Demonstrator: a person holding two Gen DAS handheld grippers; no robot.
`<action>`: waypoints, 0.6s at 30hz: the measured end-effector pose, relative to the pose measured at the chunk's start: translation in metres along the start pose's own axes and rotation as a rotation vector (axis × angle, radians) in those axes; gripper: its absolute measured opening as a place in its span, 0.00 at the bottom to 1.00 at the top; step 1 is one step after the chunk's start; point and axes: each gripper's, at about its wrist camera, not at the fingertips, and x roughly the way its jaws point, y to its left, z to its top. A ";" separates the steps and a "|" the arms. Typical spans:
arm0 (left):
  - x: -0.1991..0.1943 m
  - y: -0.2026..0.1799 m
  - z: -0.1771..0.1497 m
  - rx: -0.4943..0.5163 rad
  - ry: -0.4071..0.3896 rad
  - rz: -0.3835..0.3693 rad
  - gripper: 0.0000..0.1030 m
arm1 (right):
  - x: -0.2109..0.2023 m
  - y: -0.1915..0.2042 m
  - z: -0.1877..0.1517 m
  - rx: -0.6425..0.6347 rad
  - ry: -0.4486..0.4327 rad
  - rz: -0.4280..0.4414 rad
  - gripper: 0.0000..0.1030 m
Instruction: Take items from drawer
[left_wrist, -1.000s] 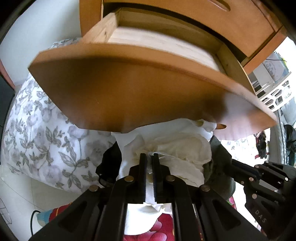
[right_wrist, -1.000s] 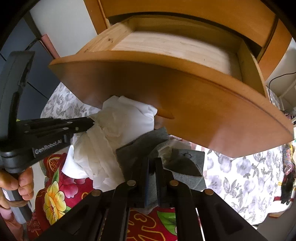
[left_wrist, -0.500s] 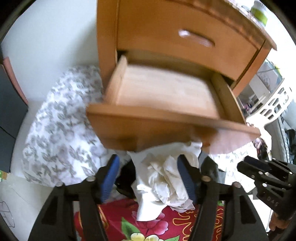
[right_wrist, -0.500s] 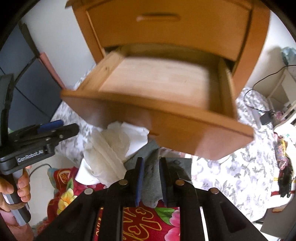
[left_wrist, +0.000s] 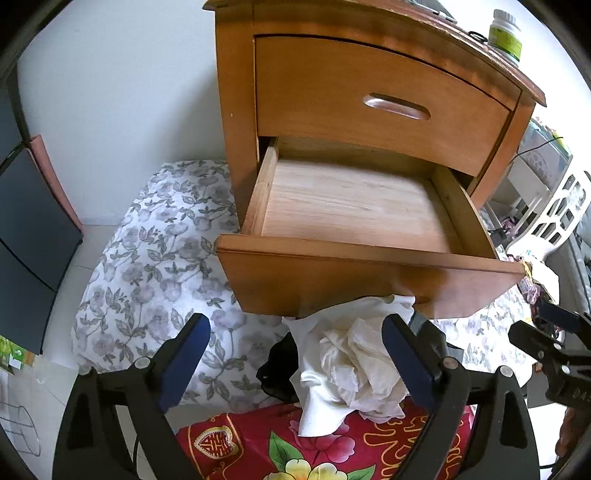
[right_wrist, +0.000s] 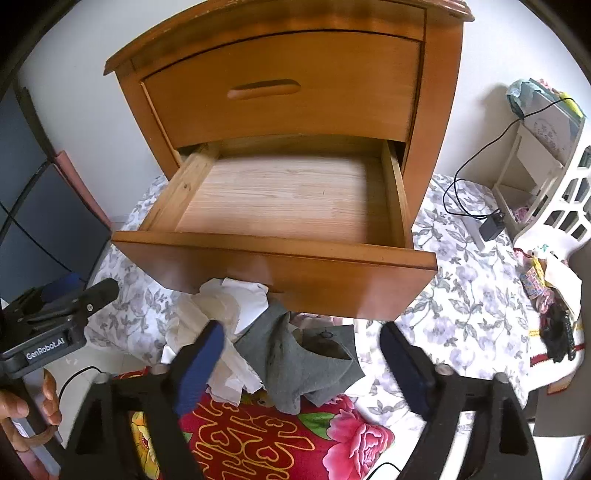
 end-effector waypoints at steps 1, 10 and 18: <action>0.001 0.000 0.000 0.003 -0.002 0.005 0.92 | -0.001 0.000 0.000 0.003 -0.004 -0.004 0.93; -0.002 -0.003 0.000 0.019 -0.001 -0.004 0.99 | -0.004 -0.001 -0.001 0.029 -0.036 -0.034 0.99; -0.002 -0.006 0.000 0.041 -0.010 0.026 0.99 | -0.006 -0.004 -0.001 0.051 -0.053 -0.048 0.99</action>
